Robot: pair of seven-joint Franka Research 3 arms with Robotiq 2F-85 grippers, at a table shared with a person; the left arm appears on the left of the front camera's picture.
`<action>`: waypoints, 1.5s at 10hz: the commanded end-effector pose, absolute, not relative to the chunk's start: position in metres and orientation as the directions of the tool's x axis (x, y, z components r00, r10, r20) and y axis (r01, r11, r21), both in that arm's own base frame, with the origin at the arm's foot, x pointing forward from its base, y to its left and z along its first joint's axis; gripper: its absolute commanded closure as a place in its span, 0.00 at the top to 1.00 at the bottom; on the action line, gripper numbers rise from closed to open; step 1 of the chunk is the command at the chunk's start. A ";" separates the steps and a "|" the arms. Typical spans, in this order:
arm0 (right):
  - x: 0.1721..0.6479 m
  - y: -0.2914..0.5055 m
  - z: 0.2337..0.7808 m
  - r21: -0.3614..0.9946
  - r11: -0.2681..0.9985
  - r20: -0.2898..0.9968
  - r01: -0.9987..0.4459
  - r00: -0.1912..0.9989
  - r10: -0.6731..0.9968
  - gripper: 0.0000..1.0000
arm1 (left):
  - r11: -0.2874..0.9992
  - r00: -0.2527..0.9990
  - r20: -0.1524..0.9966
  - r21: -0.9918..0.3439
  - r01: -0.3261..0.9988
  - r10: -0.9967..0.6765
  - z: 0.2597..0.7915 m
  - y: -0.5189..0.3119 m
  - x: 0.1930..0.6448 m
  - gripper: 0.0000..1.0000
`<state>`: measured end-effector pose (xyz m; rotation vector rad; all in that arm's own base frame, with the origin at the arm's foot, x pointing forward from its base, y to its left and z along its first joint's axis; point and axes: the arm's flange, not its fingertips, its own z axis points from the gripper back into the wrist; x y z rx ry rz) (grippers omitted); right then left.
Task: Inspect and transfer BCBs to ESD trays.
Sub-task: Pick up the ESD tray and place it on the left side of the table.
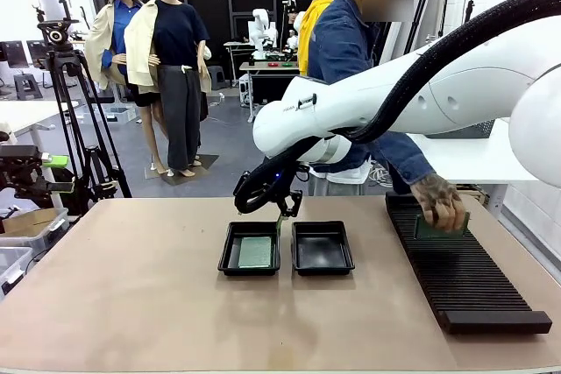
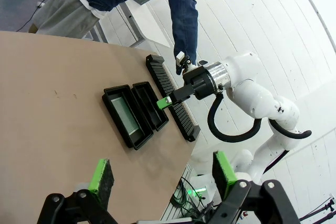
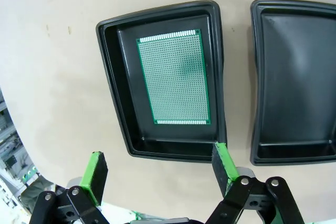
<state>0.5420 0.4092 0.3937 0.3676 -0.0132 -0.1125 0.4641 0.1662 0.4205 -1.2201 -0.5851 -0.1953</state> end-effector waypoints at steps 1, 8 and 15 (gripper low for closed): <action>0.543 0.409 0.393 0.363 0.925 -0.001 0.109 0.993 -0.116 1.00 | 0.349 0.841 0.513 -0.830 0.435 0.172 0.423 0.167 0.464 1.00; 0.534 0.383 0.411 0.402 0.911 0.002 0.094 0.995 -0.103 1.00 | 0.366 0.843 0.508 -0.829 0.423 0.177 0.426 0.133 0.475 1.00; 0.468 0.324 0.453 0.403 0.910 -0.010 0.102 0.994 -0.107 1.00 | 0.545 0.862 0.495 -0.755 0.365 0.109 0.417 0.055 0.480 1.00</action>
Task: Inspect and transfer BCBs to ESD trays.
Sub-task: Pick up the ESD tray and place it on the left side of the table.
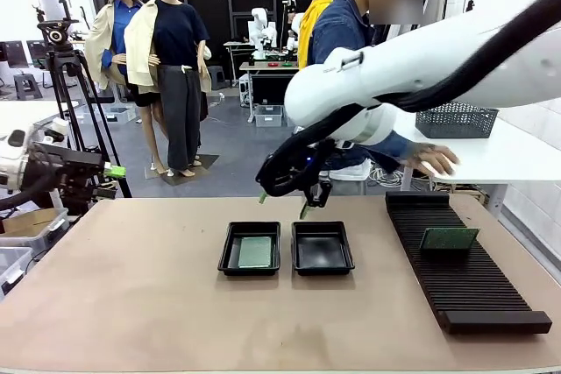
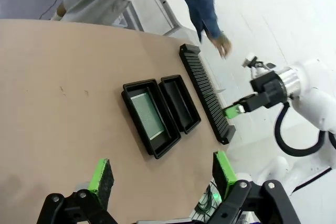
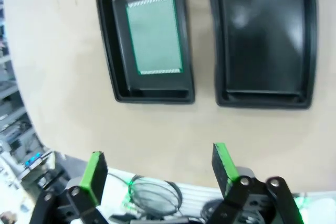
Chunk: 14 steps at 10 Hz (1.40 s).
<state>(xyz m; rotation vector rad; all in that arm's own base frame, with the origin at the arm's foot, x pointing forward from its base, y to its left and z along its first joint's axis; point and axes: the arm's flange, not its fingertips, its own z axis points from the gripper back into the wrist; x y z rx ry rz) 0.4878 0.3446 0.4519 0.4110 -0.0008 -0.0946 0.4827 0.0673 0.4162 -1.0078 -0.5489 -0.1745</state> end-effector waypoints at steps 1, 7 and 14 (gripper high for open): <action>0.467 0.307 0.461 0.388 0.914 -0.009 0.123 0.991 -0.130 1.00 | 0.562 0.861 0.501 -0.738 0.372 0.087 0.417 0.040 0.479 1.00; 0.477 0.196 0.501 0.487 0.866 0.009 0.109 0.991 -0.130 1.00 | 0.745 0.890 0.455 -0.597 0.297 0.010 0.415 -0.035 0.485 1.00; 0.496 0.036 0.484 0.721 0.692 0.049 0.014 0.996 -0.071 1.00 | 0.847 0.905 0.424 -0.468 0.253 -0.035 0.415 -0.122 0.500 1.00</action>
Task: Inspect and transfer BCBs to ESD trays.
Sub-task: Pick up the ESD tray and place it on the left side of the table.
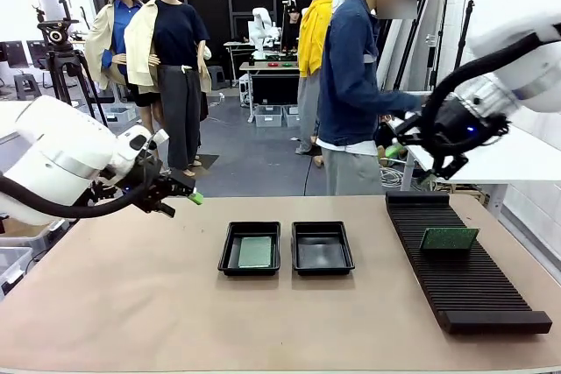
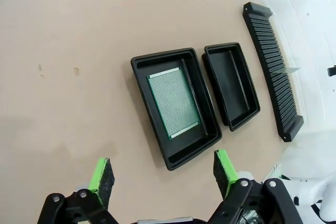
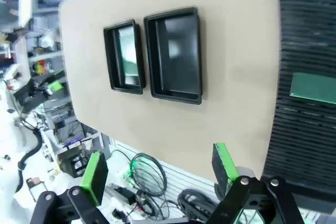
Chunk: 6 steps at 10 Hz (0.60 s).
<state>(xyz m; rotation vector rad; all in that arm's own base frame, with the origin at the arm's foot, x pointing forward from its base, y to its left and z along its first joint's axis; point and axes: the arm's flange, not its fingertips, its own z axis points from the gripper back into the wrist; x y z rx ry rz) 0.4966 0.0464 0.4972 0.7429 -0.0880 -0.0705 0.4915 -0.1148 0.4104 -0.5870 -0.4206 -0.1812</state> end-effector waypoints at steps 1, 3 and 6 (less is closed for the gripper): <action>0.497 0.008 0.474 0.759 0.651 0.051 0.019 0.995 -0.089 1.00 | 0.854 0.908 0.415 -0.454 0.253 -0.048 0.413 -0.136 0.502 1.00; 0.491 -0.026 0.457 0.816 0.578 0.097 -0.023 0.990 -0.098 1.00 | 0.874 0.921 0.383 -0.421 0.244 -0.073 0.408 -0.158 0.506 1.00; 0.473 -0.052 0.437 0.861 0.502 0.169 -0.084 0.978 -0.125 1.00 | 0.902 0.963 0.241 -0.380 0.207 -0.119 0.401 -0.193 0.513 1.00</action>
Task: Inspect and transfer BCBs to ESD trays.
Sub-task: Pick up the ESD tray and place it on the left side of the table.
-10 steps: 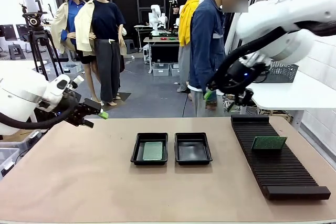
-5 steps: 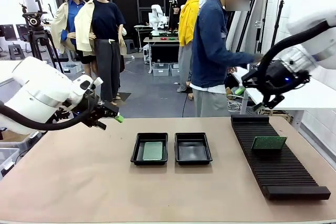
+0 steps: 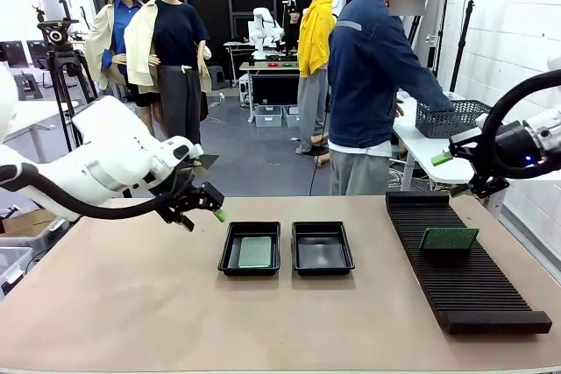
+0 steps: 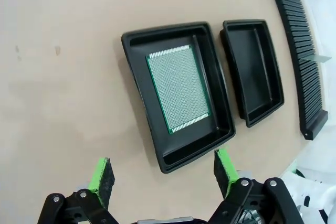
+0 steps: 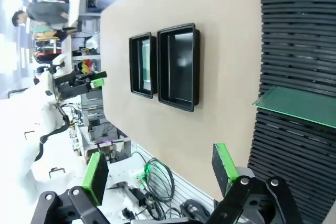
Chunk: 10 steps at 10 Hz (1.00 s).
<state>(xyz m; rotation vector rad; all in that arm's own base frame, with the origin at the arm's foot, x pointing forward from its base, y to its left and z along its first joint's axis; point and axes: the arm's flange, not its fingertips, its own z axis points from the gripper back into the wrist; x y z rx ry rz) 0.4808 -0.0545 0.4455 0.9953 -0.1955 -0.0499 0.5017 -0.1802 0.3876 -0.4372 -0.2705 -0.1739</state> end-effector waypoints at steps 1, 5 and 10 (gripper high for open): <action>0.469 -0.059 0.432 0.876 0.473 0.174 -0.092 0.976 -0.132 1.00 | 0.902 0.969 0.197 -0.374 0.215 -0.149 0.400 -0.203 0.514 1.00; 0.473 -0.081 0.415 0.933 0.355 0.111 -0.058 0.985 -0.133 1.00 | 0.925 0.974 0.103 -0.307 0.224 -0.202 0.389 -0.231 0.518 1.00; 0.485 -0.084 0.419 0.964 0.264 0.043 -0.033 0.999 -0.033 1.00 | 0.956 0.979 0.124 -0.226 0.188 -0.163 0.358 -0.250 0.516 1.00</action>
